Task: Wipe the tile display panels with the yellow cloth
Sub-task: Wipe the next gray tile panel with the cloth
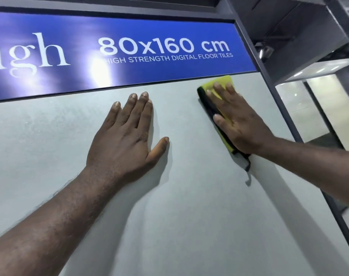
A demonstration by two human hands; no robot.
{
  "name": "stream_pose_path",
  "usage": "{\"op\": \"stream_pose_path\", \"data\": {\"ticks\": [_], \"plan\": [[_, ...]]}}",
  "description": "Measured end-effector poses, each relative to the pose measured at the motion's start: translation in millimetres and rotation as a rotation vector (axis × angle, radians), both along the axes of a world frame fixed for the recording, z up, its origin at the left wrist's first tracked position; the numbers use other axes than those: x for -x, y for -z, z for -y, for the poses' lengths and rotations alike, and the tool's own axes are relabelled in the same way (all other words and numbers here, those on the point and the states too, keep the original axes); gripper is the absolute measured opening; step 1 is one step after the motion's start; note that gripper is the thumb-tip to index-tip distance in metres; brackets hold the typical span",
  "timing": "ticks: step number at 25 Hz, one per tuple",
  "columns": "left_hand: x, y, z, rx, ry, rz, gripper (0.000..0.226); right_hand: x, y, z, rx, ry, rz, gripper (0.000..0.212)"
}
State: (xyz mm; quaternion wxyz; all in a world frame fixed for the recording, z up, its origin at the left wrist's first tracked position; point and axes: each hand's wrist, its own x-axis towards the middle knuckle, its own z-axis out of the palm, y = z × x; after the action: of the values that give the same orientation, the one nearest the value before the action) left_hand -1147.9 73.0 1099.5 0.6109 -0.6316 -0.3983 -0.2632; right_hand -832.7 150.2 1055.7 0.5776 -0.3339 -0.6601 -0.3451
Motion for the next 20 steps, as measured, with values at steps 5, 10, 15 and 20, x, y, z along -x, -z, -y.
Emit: {"op": "stream_pose_path", "data": {"ticks": [5, 10, 15, 20], "plan": [[-43, -9, -7, 0.089, 0.015, -0.099, 0.093, -66, -28, -13, 0.156, -0.003, -0.294, 0.067], [-77, -3, -23, 0.082, 0.014, -0.064, 0.094, -75, -2, -23, 0.068, 0.009, 0.009, 0.064], [-75, 2, -28, 0.040, -0.001, -0.070, 0.094, -100, -51, -34, 0.137, 0.025, -0.304, 0.067], [-74, 6, -30, 0.002, 0.009, -0.067, 0.093, -95, -15, -36, 0.016, 0.024, -0.014, 0.063]]}}
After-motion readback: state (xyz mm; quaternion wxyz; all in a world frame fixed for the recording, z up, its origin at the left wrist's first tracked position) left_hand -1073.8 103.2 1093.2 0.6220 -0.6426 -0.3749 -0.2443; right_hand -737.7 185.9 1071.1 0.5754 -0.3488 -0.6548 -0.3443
